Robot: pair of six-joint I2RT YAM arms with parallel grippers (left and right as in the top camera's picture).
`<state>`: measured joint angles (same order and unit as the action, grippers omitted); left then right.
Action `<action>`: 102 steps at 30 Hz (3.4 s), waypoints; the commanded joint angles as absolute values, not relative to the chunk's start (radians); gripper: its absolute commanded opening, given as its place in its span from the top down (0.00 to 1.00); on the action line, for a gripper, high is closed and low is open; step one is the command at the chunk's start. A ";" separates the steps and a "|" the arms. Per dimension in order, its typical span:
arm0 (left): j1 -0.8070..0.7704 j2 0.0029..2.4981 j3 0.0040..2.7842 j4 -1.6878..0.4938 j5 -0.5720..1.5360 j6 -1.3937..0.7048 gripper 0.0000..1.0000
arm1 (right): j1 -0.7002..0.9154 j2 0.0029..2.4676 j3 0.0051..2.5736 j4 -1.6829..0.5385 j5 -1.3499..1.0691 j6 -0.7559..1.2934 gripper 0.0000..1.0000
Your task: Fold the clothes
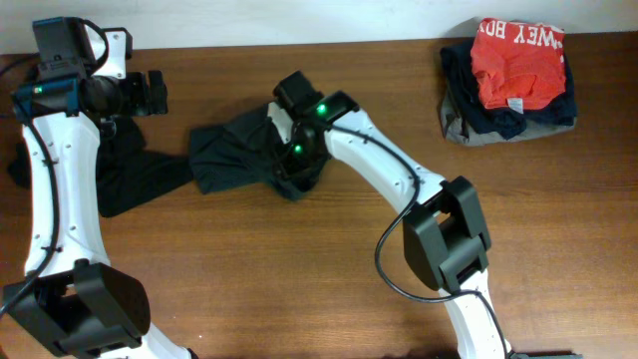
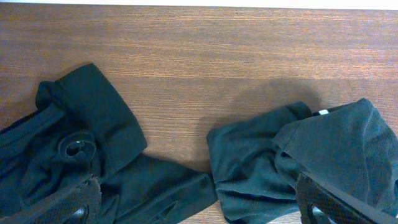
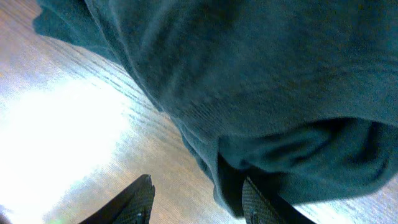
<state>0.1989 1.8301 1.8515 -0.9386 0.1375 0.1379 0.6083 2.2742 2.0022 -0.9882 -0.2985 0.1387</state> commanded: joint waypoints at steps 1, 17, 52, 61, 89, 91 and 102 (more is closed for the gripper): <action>0.205 1.835 1.861 -0.937 0.138 0.136 0.01 | 0.625 2.275 1.985 -0.952 -0.200 0.127 0.49; 0.205 1.835 1.861 -0.956 0.138 0.137 0.01 | 0.648 2.350 1.982 -0.856 -0.176 0.128 0.60; 0.204 1.837 1.801 -1.026 0.230 0.136 0.01 | 0.571 2.299 2.221 -1.023 -0.300 0.166 0.96; 0.196 1.837 1.557 -0.977 0.246 0.136 0.01 | 0.468 2.299 2.286 -1.159 -0.344 0.136 0.96; 0.087 1.839 1.524 -0.863 0.307 0.125 0.01 | 0.102 2.217 2.297 -1.332 -0.411 -0.037 0.96; 0.087 1.839 1.524 -0.863 0.307 0.125 0.01 | 0.079 2.202 2.297 -1.332 -0.412 -0.042 0.96; 0.086 1.845 1.523 -0.839 0.308 0.125 0.01 | 0.182 2.144 2.299 -1.293 -0.418 -0.048 0.96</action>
<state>0.0868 1.8313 1.5223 -0.8452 0.2893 0.1341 0.0940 2.1868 2.2742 -1.3048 -0.4091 -0.0345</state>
